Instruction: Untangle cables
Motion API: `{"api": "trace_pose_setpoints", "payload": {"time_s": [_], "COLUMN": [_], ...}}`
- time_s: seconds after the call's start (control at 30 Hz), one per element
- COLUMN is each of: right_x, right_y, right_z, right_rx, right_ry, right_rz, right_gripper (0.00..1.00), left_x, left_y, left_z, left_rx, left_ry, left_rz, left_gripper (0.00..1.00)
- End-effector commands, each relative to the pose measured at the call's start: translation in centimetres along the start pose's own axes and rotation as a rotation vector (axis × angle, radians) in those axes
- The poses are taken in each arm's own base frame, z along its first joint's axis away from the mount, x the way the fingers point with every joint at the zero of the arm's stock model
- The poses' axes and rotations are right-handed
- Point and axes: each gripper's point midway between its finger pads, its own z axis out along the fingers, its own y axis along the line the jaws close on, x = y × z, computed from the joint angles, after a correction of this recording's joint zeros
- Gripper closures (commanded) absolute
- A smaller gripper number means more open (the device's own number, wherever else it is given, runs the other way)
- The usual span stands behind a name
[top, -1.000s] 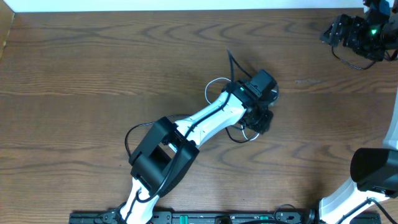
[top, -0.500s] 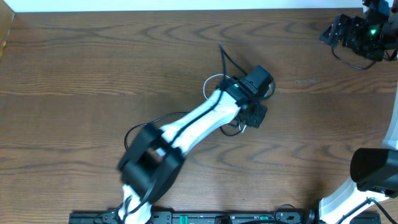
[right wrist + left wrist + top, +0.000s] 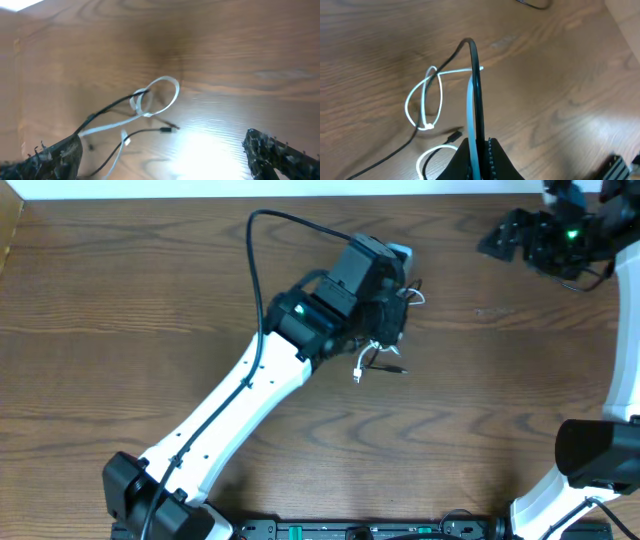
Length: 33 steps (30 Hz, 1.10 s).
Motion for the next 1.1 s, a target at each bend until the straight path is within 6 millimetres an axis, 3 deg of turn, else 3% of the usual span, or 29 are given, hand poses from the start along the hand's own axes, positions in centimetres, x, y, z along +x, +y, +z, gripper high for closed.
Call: {"api": "trace_pose_setpoints", "payload": {"time_s": [0.0, 0.2, 0.3, 0.47, 0.6, 0.67, 1.07], "right_x": [1.0, 2.6, 3.3, 4.3, 4.7, 4.6, 3.2], "right_y": [3.7, 6.9, 7.4, 6.3, 5.2, 5.3, 6.7], "right_z": [0.6, 2.9, 4.6, 8.7, 11.0, 11.6, 12.8], "right_rx": [-0.129, -0.2, -0.21, -0.218, -0.222, -0.241, -0.329], "right_ry": [0.033, 0.096, 0.122, 0.149, 0.142, 0.132, 0.051], "right_rz": [-0.086, -0.16, -0.18, -0.176, -0.184, -0.193, -0.223], "right_gripper": [0.01, 0.01, 0.01, 0.06, 0.21, 0.24, 0.23], "left_x": [-0.8, -1.5, -1.9, -3.0, -4.2, -4.5, -5.3], "left_y": [0.7, 1.0, 0.9, 0.7, 0.1, -0.3, -1.0], "left_z": [-0.4, -0.8, -1.1, -1.8, -2.9, -3.3, -4.2], "left_rx": [0.038, 0.102, 0.138, 0.222, 0.343, 0.385, 0.472], "left_ry": [-0.008, -0.014, -0.023, -0.035, -0.048, -0.046, -0.045], "left_rz": [-0.048, -0.074, -0.096, -0.192, -0.253, -0.269, -0.317], "left_gripper": [0.92, 0.92, 0.92, 0.92, 0.92, 0.93, 0.93]}}
